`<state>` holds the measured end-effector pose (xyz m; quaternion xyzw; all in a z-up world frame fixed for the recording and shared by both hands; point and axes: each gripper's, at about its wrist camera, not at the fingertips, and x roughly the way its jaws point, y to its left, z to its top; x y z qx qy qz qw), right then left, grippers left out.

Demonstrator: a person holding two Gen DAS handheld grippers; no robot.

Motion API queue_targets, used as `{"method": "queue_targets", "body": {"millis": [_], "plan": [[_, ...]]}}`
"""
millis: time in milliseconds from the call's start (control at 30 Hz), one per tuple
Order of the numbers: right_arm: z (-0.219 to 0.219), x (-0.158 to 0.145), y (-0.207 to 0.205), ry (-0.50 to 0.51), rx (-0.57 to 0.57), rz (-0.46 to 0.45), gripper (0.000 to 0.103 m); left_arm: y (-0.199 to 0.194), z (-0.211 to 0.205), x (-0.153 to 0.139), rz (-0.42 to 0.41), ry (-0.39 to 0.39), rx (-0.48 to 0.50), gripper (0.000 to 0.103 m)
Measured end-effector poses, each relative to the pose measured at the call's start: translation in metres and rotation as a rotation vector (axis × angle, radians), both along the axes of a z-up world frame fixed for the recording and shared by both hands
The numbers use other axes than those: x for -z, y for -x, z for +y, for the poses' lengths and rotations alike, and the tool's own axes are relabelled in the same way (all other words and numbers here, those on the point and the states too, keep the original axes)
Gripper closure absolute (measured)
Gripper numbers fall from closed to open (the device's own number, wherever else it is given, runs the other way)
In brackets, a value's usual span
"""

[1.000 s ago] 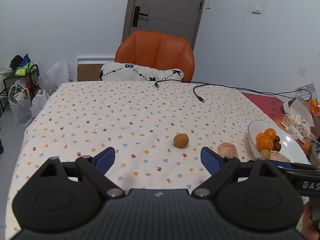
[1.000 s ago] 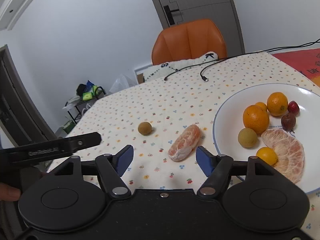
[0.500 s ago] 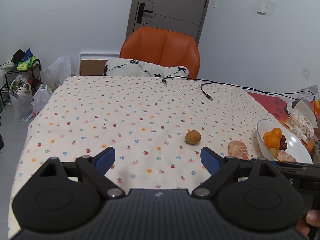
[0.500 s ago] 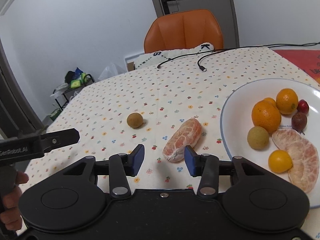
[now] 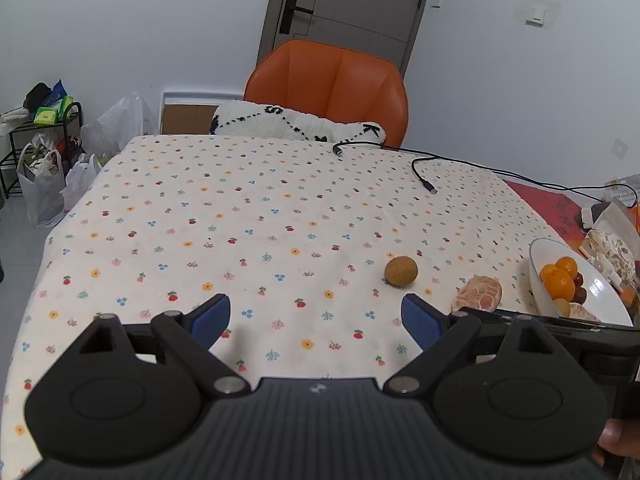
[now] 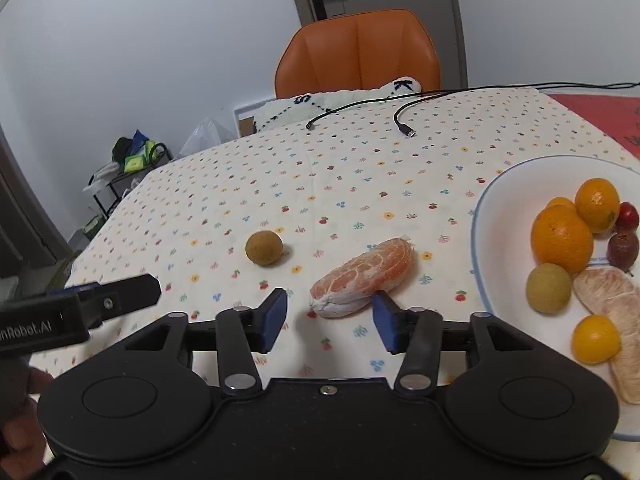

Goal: Organize fruits
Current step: 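Move both tools back toward the remaining fruits, then grasp the peeled pomelo segment with the right tool while the left tool grasps the brown fruit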

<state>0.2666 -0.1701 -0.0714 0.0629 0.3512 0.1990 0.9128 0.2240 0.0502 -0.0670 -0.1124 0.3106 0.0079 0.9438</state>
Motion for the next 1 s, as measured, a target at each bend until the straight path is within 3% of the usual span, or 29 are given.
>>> {"method": "queue_targets", "body": {"millis": [167,267,333,500,700,1000], "plan": [[0.011,0.002,-0.005,0.049,0.046,-0.025,0.051,-0.005,0.004,0.004,0.007,0.010,-0.003,0.012],[0.016,0.003,-0.006,0.098,0.068,-0.049,0.056,-0.006,0.009,0.006,0.013,0.016,-0.007,0.012],[0.017,0.004,-0.007,0.118,0.079,-0.061,0.065,-0.007,0.013,0.008,0.015,0.022,-0.014,0.012],[0.011,0.003,-0.008,0.065,0.019,-0.057,0.071,-0.008,0.020,0.009,0.023,0.035,-0.030,0.012],[0.005,0.001,-0.003,0.029,-0.077,-0.040,0.071,-0.011,0.018,0.008,0.018,0.032,-0.022,0.012],[0.006,-0.004,-0.001,0.093,-0.050,-0.064,0.071,-0.016,0.006,0.009,0.026,0.017,-0.002,0.012]]}}
